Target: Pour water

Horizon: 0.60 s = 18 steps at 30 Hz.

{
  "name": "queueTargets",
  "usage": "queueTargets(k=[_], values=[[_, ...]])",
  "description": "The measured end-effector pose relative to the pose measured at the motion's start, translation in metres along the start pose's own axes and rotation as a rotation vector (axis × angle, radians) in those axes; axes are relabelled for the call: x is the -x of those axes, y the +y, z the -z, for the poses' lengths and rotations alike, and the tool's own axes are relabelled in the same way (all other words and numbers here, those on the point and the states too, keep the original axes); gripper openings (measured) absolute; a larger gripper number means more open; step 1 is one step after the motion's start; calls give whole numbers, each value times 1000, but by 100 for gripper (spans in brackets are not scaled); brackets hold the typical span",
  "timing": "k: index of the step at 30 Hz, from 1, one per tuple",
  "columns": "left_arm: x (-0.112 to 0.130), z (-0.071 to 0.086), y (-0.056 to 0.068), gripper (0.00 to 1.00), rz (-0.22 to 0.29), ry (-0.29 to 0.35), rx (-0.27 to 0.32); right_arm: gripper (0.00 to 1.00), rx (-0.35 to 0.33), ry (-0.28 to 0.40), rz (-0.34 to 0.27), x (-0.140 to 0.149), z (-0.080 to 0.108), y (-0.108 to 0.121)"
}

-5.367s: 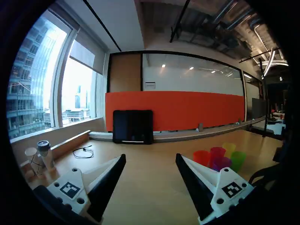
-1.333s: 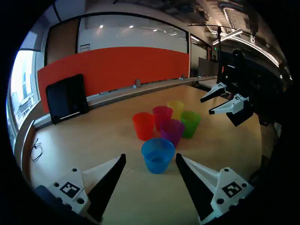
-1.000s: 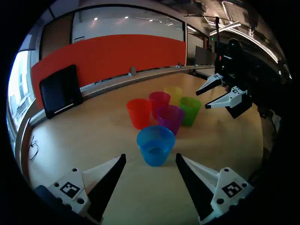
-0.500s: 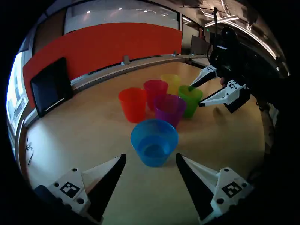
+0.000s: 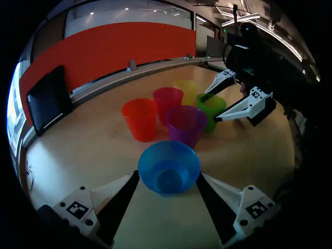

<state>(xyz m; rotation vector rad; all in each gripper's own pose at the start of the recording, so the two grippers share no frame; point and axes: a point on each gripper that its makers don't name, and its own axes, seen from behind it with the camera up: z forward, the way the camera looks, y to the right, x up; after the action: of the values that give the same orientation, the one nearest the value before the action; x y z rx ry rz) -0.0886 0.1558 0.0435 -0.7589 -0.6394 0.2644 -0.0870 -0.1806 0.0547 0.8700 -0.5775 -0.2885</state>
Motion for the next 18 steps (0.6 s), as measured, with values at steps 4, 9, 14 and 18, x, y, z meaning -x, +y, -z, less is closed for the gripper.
queueTargets(k=[4,9,14,18], values=[[0,-3,1,99,3,0,9,100,2,-1,2,1,0,1],[-3,-3,4,98,5,7,20,100,1,-2,1,1,0,2],[-8,-2,1,94,8,20,16,100,1,-3,4,1,0,2],[-9,-2,1,89,19,25,18,100,0,-3,6,1,-1,1]])
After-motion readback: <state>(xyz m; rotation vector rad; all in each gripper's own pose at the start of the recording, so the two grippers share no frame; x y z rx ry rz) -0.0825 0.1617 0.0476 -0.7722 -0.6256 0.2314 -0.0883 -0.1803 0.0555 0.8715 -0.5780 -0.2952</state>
